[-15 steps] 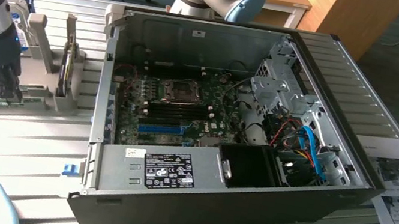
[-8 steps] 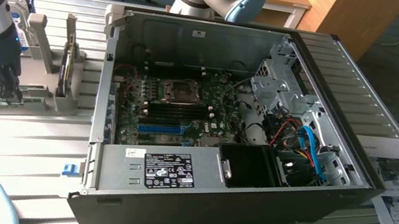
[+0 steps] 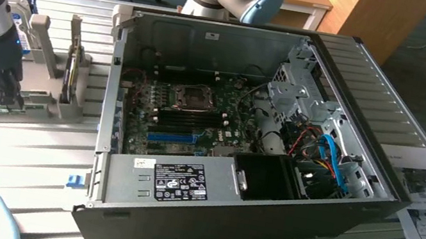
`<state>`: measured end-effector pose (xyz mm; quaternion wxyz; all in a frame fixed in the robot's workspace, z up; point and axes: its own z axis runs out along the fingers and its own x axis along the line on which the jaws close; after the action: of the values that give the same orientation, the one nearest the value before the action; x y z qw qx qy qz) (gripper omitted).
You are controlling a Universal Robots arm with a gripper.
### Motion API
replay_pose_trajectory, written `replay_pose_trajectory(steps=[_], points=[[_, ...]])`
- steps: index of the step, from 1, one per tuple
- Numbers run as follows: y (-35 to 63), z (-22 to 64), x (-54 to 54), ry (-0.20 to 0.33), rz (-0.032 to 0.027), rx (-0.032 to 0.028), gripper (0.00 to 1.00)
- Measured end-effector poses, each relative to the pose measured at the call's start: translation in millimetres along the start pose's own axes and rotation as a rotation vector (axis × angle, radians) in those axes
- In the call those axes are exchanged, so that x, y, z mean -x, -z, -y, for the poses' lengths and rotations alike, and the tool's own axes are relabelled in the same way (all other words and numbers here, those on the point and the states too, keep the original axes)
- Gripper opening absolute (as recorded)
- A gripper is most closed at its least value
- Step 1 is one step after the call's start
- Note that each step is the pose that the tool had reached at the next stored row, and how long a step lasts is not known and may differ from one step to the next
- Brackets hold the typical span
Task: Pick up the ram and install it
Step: 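Pick up the ram and move it above insertion slot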
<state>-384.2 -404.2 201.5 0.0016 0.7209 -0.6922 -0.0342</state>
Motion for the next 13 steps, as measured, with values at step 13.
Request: replay_pose_trajectory(steps=[13], points=[[3.0,-0.1,0.1,-0.005,0.0002,-0.0003,0.11]])
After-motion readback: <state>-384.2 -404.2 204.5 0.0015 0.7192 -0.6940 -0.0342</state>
